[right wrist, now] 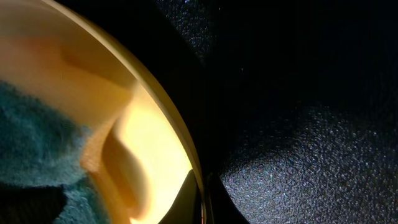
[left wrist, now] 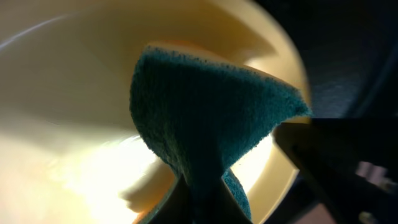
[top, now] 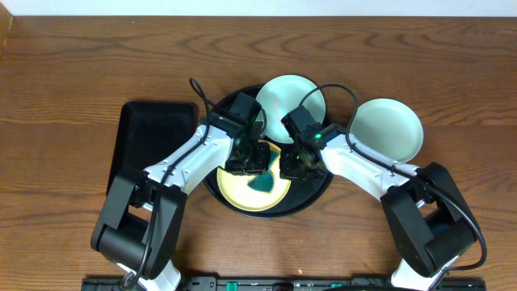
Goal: Clean dirty plates on tray and stack at the side
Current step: 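Scrub the yellow plate with the sponge in the left gripper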
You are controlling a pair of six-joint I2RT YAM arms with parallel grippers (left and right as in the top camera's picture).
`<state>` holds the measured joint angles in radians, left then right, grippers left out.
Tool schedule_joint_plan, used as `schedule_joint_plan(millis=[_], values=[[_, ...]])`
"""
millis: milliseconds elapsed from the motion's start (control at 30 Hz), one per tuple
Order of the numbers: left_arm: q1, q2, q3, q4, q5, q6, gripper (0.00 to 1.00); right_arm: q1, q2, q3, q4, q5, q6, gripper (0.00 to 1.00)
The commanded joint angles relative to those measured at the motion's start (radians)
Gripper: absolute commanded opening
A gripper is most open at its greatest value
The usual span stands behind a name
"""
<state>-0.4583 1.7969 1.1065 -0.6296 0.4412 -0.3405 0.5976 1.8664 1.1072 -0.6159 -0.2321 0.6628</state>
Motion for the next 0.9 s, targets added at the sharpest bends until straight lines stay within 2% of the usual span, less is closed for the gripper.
schedule_joint_plan(millis=[0, 200, 333, 533, 867], values=[[0.001, 0.013, -0.006, 0.012, -0.002, 0.021, 0.08, -0.008, 0.015, 0.017, -0.003, 0.021, 0.016, 0.01], [0.002, 0.012, -0.006, -0.028, -0.310, -0.133, 0.07, -0.009, 0.015, 0.017, -0.003, 0.021, 0.016, 0.01], [0.002, 0.011, 0.020, -0.115, -0.446, -0.190, 0.07, -0.009, 0.015, 0.017, -0.003, 0.021, 0.016, 0.01], [0.002, 0.011, 0.135, -0.261, -0.567, -0.189, 0.07, -0.011, 0.015, 0.017, -0.003, 0.017, 0.016, 0.01], [0.014, -0.024, 0.350, -0.412, -0.585, -0.150, 0.07, -0.011, 0.015, 0.017, -0.004, 0.016, 0.009, 0.01]])
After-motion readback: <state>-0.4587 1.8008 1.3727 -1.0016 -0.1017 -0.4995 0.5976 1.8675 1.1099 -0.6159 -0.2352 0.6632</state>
